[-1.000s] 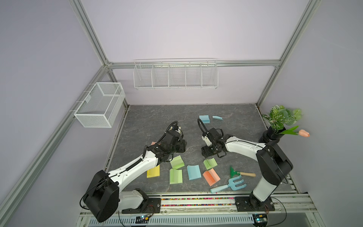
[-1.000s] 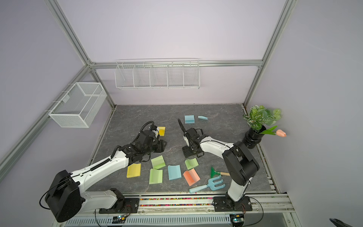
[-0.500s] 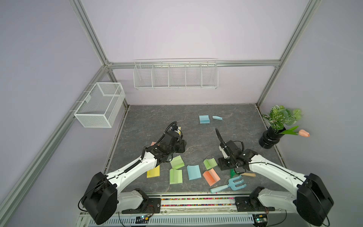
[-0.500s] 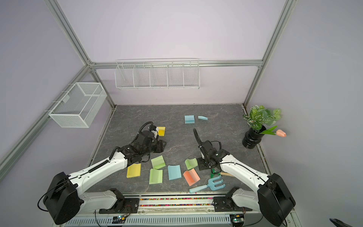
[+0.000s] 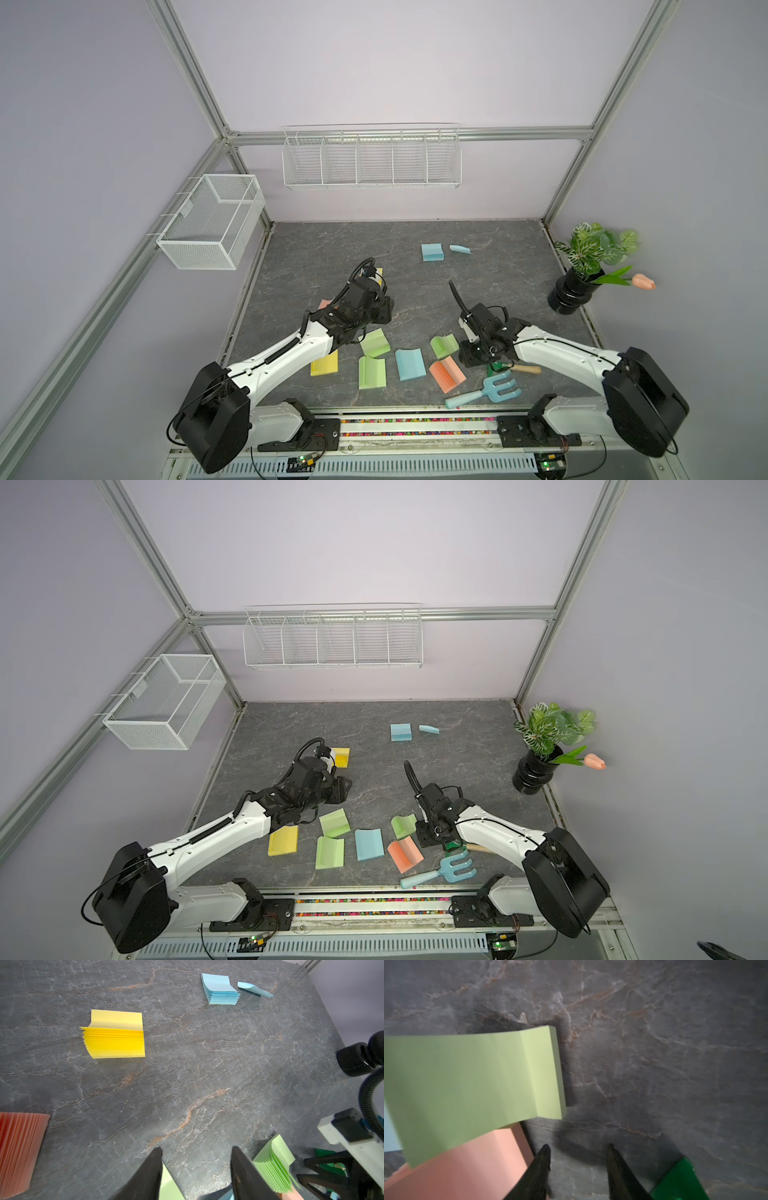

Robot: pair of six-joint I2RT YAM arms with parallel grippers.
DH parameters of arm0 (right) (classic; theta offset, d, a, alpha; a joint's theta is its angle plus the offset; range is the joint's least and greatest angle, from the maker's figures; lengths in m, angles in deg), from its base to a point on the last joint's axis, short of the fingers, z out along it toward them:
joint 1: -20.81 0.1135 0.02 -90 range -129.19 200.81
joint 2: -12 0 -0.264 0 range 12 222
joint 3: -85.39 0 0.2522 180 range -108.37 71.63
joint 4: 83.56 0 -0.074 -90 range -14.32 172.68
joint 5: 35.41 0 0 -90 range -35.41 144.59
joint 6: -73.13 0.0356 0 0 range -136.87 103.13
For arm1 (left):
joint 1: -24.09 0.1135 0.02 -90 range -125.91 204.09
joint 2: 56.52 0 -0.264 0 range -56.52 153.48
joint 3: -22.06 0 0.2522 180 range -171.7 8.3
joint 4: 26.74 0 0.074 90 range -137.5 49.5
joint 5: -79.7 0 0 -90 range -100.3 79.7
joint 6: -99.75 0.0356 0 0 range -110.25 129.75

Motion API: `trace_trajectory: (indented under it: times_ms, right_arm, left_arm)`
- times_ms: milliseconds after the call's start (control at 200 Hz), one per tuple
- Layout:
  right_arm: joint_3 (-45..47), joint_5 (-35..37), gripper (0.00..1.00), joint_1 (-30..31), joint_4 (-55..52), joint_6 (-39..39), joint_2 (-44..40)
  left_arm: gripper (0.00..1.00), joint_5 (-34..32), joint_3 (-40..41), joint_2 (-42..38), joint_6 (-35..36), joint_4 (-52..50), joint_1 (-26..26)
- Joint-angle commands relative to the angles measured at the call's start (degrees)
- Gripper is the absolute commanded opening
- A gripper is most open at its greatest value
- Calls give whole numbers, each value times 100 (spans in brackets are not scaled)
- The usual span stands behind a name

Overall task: Tear off pages from different memo pads
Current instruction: Move the memo pad to the center of the board.

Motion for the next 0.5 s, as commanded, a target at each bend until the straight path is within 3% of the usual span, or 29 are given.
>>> trace_trajectory:
  times_ms: [0,260,495]
  right_arm:
    - [-29,-89,46,110,283,169,221]
    - [-288,-393,46,267,771,365,959]
    - [-1125,-82,47,176,529,-335,1727]
  left_arm:
    - [54,-127,39,-42,-12,46,3]
    - [54,-105,44,-106,-7,38,3]
    - [53,-133,134,-219,-4,127,3]
